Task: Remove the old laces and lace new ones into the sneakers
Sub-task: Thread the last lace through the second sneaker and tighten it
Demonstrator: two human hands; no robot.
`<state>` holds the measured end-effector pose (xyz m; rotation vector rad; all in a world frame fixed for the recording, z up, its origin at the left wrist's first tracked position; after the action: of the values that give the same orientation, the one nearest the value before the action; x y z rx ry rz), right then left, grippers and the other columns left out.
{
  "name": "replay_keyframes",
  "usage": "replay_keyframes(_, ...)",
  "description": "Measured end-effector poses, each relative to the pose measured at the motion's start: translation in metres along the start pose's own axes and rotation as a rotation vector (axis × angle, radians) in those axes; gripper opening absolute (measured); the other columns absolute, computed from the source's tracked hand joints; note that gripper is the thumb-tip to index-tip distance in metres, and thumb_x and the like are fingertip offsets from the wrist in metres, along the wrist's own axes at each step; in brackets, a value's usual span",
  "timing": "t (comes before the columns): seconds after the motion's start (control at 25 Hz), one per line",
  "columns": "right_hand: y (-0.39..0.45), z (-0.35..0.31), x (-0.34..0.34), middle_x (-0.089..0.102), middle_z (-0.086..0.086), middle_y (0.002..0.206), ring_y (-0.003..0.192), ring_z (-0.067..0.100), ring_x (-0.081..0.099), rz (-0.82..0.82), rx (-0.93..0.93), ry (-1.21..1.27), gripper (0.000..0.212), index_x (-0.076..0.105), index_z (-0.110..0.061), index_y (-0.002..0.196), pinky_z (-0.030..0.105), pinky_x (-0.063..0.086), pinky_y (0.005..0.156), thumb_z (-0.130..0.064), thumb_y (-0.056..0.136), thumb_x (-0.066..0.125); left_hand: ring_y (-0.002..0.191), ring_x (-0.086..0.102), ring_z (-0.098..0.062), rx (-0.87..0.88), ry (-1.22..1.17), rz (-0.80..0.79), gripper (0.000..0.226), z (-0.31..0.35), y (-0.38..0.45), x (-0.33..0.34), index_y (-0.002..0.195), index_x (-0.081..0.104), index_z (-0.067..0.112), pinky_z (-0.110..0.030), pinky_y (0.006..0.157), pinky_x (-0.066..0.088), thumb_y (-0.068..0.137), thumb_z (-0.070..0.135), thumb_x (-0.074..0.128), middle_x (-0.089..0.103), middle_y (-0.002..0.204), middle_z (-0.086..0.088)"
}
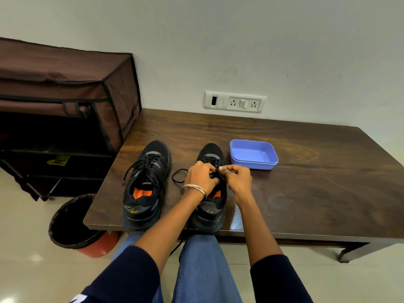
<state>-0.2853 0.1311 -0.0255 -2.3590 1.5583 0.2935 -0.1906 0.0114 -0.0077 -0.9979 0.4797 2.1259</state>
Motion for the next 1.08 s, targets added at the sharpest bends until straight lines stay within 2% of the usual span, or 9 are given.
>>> replay_keyframes(0.16, -0.001, -0.009, -0.004, 0.069, 0.005, 0.090, 0.089, 0.019, 0.062, 0.069, 0.022, -0.022, 0.019, 0.070, -0.008, 0.085, 0.032, 0.049, 0.079, -0.006, 0.089, 0.052, 0.121, 0.040, -0.019, -0.011, 0.254, 0.058, 0.043, -0.006, -0.003, -0.010, 0.121, 0.054, 0.034, -0.041, 0.095, 0.029, 0.081, 0.033, 0.069, 0.054, 0.121, 0.008)
replay_keyframes(0.32, -0.006, -0.020, -0.036, 0.056, 0.007, 0.068, 0.053, 0.019, 0.057, 0.130, 0.176, 0.898, 0.025, 0.047, -0.011, 0.075, 0.032, 0.049, 0.065, 0.000, 0.092, 0.034, 0.120, 0.033, -0.021, -0.006, 0.285, 0.102, 0.038, -0.011, -0.006, -0.015, 0.116, 0.057, 0.041, -0.044, 0.100, 0.026, 0.080, 0.037, 0.069, 0.045, 0.121, 0.006)
replay_keyframes(0.4, -0.008, -0.034, -0.068, 0.042, 0.004, 0.061, 0.042, 0.013, 0.037, 0.205, 0.092, 1.019, 0.028, 0.044, -0.014, 0.070, 0.025, 0.038, 0.047, 0.000, 0.092, 0.035, 0.120, 0.030, -0.023, -0.010, 0.267, 0.132, 0.040, -0.011, -0.007, -0.017, 0.113, 0.059, 0.041, -0.045, 0.103, 0.026, 0.076, 0.035, 0.072, 0.038, 0.122, 0.004)
replay_keyframes(0.48, -0.006, -0.057, -0.087, 0.048, 0.001, 0.063, 0.047, 0.009, 0.041, 0.237, -0.109, 0.609, 0.021, 0.057, -0.016, 0.077, 0.024, 0.036, 0.045, -0.008, 0.094, 0.047, 0.121, 0.028, -0.024, -0.020, 0.261, 0.140, 0.041, -0.011, -0.008, -0.018, 0.112, 0.059, 0.043, -0.047, 0.104, 0.025, 0.074, 0.036, 0.073, 0.035, 0.125, 0.002)
replay_keyframes(0.56, -0.003, -0.068, -0.059, 0.066, -0.002, 0.078, 0.071, 0.012, 0.059, 0.094, -0.265, -0.084, 0.010, 0.070, -0.021, 0.091, 0.031, 0.051, 0.066, -0.028, 0.091, 0.062, 0.123, 0.027, -0.024, -0.050, 0.234, 0.120, 0.042, -0.016, -0.008, -0.018, 0.111, 0.059, 0.045, -0.048, 0.104, 0.023, 0.073, 0.039, 0.074, 0.034, 0.128, 0.002)
replay_keyframes(0.68, 0.002, -0.022, -0.010, 0.071, -0.007, 0.091, 0.092, 0.016, 0.061, -0.175, -0.162, -0.624, 0.017, 0.073, -0.030, 0.093, 0.035, 0.050, 0.082, -0.044, 0.087, 0.066, 0.129, 0.026, -0.024, -0.092, 0.171, 0.040, 0.044, -0.023, -0.006, -0.012, 0.112, 0.056, 0.046, -0.053, 0.108, 0.020, 0.073, 0.038, 0.074, 0.035, 0.131, 0.003)
replay_keyframes(0.84, 0.006, -0.023, -0.020, 0.067, -0.002, 0.071, 0.072, 0.021, 0.061, -0.068, -0.151, -0.214, 0.028, 0.064, -0.016, 0.060, 0.035, 0.051, 0.067, -0.035, 0.081, 0.060, 0.121, 0.047, -0.020, -0.110, -0.004, -0.003, 0.068, -0.027, -0.004, -0.008, 0.125, 0.039, 0.039, -0.058, 0.107, 0.018, 0.070, 0.027, 0.077, 0.052, 0.121, 0.007)
replay_keyframes(0.96, 0.003, -0.042, -0.069, 0.051, -0.002, 0.064, 0.055, 0.012, 0.035, 0.170, -0.098, 0.392, 0.030, 0.058, -0.016, 0.062, 0.024, 0.027, 0.049, -0.006, 0.089, 0.049, 0.114, 0.054, -0.018, -0.164, -0.155, 0.007, 0.081, -0.032, -0.006, -0.008, 0.130, 0.028, 0.032, -0.054, 0.107, 0.019, 0.067, 0.022, 0.079, 0.056, 0.118, 0.010)
replay_keyframes(1.08, -0.008, -0.075, -0.119, 0.065, -0.002, 0.071, 0.052, 0.011, 0.031, 0.324, -0.207, 0.724, 0.032, 0.056, -0.018, 0.071, 0.022, 0.021, 0.042, -0.007, 0.099, 0.044, 0.114, 0.054, -0.018, -0.162, -0.140, 0.010, 0.083, -0.031, -0.007, -0.008, 0.133, 0.027, 0.030, -0.053, 0.107, 0.021, 0.068, 0.022, 0.079, 0.056, 0.118, 0.010)
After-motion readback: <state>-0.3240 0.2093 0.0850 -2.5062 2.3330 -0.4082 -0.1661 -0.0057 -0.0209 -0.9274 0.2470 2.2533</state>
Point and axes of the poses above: each hand's wrist, its own y-axis towards the middle knuckle, its own x-axis out of the palm, z = x × y, the point moved 10 cm from there along y, towards the middle knuckle
